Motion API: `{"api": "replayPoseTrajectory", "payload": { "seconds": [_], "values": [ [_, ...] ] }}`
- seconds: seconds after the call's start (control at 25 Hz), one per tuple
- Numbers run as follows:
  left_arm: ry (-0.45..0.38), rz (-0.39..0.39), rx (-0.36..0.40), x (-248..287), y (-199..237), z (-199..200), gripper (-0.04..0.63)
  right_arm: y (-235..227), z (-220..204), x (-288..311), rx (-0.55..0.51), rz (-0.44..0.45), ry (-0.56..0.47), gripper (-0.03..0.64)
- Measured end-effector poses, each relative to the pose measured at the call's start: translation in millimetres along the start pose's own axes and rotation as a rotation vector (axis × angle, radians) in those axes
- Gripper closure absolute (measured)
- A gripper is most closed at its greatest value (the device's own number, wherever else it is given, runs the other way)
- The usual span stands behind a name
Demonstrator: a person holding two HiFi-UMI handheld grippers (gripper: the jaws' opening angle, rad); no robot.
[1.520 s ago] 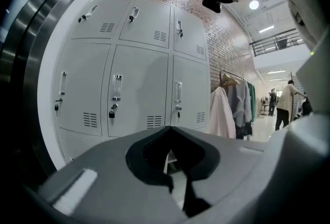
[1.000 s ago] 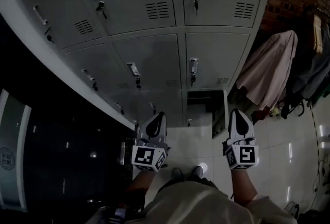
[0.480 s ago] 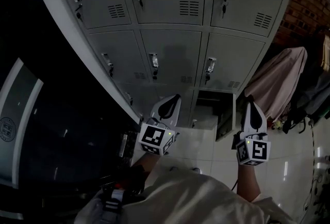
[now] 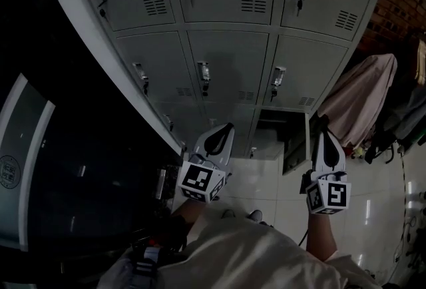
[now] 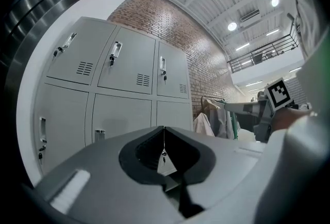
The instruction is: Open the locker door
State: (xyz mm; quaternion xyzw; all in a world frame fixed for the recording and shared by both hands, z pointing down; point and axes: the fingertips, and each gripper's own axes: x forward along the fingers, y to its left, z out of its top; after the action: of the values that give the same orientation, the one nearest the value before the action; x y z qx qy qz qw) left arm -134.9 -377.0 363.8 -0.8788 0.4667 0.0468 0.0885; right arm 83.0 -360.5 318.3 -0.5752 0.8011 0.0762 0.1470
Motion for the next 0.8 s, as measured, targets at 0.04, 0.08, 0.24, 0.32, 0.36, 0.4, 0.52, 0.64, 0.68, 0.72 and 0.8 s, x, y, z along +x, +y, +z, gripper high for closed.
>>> {"api": "replayPoseTrajectory", "payload": {
  "seconds": [0.04, 0.08, 0.24, 0.32, 0.36, 0.4, 0.52, 0.64, 0.68, 0.72, 0.8],
  "values": [
    [0.003, -0.002, 0.001, -4, 2, -2, 0.584, 4, -2, -2, 0.0, -0.003, 0.003, 0.615],
    [0.004, -0.004, 0.004, -9, 3, -3, 0.584, 8, -3, -4, -0.003, -0.007, 0.007, 0.615],
    [0.002, -0.011, 0.02, -25, 8, -6, 0.585, 20, -2, -16, -0.027, -0.023, 0.018, 0.615],
    [-0.004, -0.019, 0.019, -31, 9, -9, 0.585, 25, 1, -22, -0.032, -0.026, 0.014, 0.615],
    [-0.005, -0.022, 0.012, -33, 9, -13, 0.586, 26, 1, -24, -0.032, -0.025, 0.011, 0.615],
    [-0.005, -0.025, 0.004, -34, 9, -15, 0.586, 28, 1, -26, -0.032, -0.025, 0.01, 0.615],
    [-0.001, -0.031, -0.014, -42, 5, -20, 0.587, 32, -3, -35, -0.048, -0.031, 0.036, 0.615],
    [-0.008, -0.032, -0.015, -54, 4, -16, 0.587, 40, 4, -39, -0.045, -0.021, 0.021, 0.615],
    [-0.01, -0.032, -0.016, -60, 2, -10, 0.588, 44, 10, -41, -0.041, -0.013, 0.013, 0.615],
    [-0.015, -0.032, -0.015, -67, -2, -1, 0.588, 49, 19, -46, -0.039, -0.002, 0.005, 0.615],
    [-0.024, -0.021, -0.013, -84, -15, 19, 0.589, 57, 42, -60, -0.045, 0.02, -0.013, 0.615]
  ]
}}
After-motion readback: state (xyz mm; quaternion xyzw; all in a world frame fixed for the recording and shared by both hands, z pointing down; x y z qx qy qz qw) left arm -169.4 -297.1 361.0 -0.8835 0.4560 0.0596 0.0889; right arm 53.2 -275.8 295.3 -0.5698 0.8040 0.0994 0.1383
